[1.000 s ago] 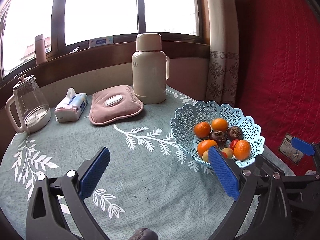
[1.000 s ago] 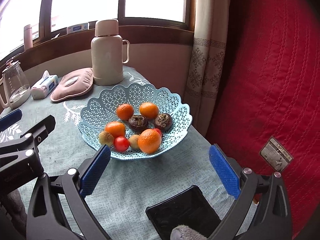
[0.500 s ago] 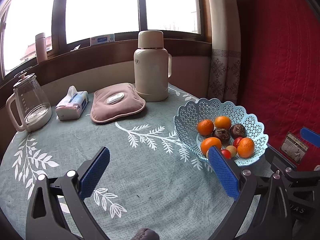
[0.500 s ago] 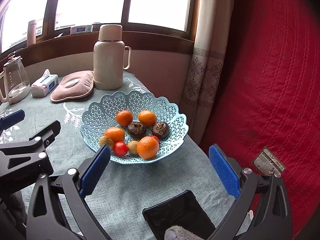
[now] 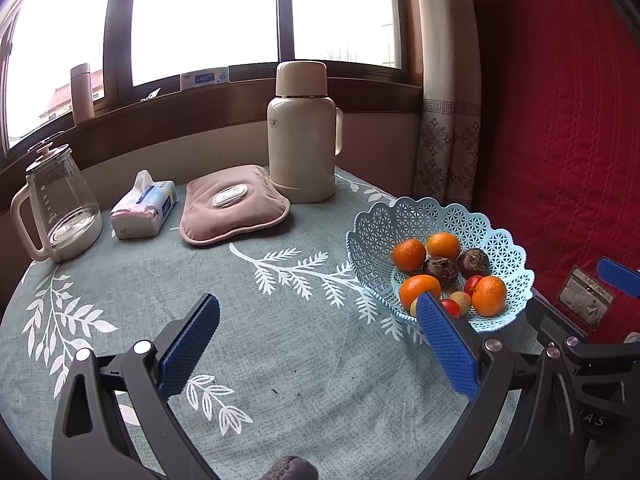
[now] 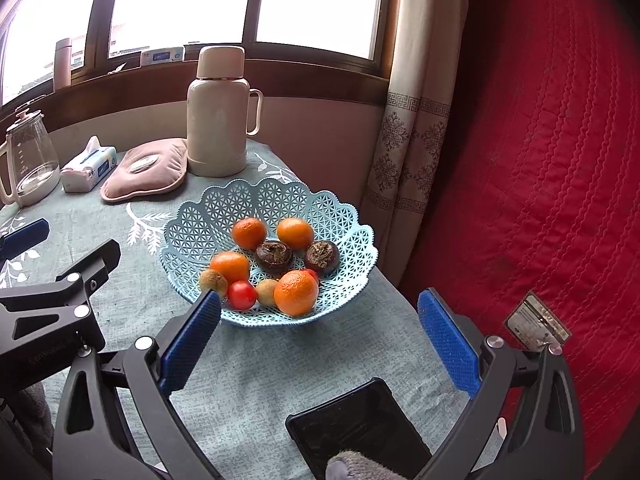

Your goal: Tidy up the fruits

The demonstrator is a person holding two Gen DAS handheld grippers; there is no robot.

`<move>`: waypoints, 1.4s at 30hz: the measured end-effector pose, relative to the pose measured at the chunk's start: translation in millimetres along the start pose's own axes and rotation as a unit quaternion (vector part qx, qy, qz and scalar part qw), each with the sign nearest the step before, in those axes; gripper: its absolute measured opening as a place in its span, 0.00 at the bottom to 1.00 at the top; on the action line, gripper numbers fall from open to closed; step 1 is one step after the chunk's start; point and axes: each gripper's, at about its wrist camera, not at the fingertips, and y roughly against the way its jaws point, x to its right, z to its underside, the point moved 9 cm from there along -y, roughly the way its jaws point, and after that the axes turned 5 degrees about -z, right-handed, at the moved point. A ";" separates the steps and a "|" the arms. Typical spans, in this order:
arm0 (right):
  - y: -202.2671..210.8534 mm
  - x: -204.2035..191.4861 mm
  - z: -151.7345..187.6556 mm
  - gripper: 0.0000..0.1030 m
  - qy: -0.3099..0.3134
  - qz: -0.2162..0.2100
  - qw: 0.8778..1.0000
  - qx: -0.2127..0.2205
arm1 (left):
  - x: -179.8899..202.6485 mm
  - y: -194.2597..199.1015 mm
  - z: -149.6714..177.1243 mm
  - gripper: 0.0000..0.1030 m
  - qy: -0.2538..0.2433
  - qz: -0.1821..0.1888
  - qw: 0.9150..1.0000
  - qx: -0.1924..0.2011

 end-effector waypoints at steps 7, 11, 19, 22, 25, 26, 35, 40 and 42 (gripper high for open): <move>0.1 -2.0 3.2 0.97 0.003 -0.002 1.000 -0.005 | -0.3 -4.4 3.7 0.95 -0.004 -0.012 1.000 -0.011; 0.1 -1.6 4.3 0.97 0.004 -0.001 1.000 -0.006 | 0.1 -5.3 5.0 0.95 -0.003 -0.008 1.000 -0.015; 0.7 1.3 6.4 0.97 0.002 -0.001 1.000 -0.008 | 4.7 -5.2 6.1 0.95 -0.012 -0.007 1.000 -0.015; 1.1 1.4 6.9 0.97 0.002 -0.002 1.000 -0.009 | 6.0 -4.0 4.8 0.95 -0.014 -0.005 1.000 -0.011; 2.5 1.8 8.7 0.97 0.003 -0.002 1.000 -0.010 | 8.4 -2.3 5.0 0.95 -0.018 -0.002 1.000 -0.009; 2.7 2.2 9.3 0.97 0.003 -0.002 1.000 -0.011 | 8.6 -2.9 5.1 0.95 -0.019 -0.003 1.000 -0.010; 4.5 3.1 11.4 0.97 0.004 -0.002 1.000 -0.012 | 13.3 -3.0 7.2 0.95 -0.031 -0.004 0.999 -0.012; 6.4 3.7 13.4 0.97 0.005 -0.002 1.000 -0.011 | 13.4 -4.6 7.9 0.95 -0.031 -0.002 0.999 -0.014; 6.0 3.6 12.8 0.97 0.005 -0.001 1.000 -0.011 | 13.3 -5.6 8.0 0.95 -0.029 0.004 0.999 -0.017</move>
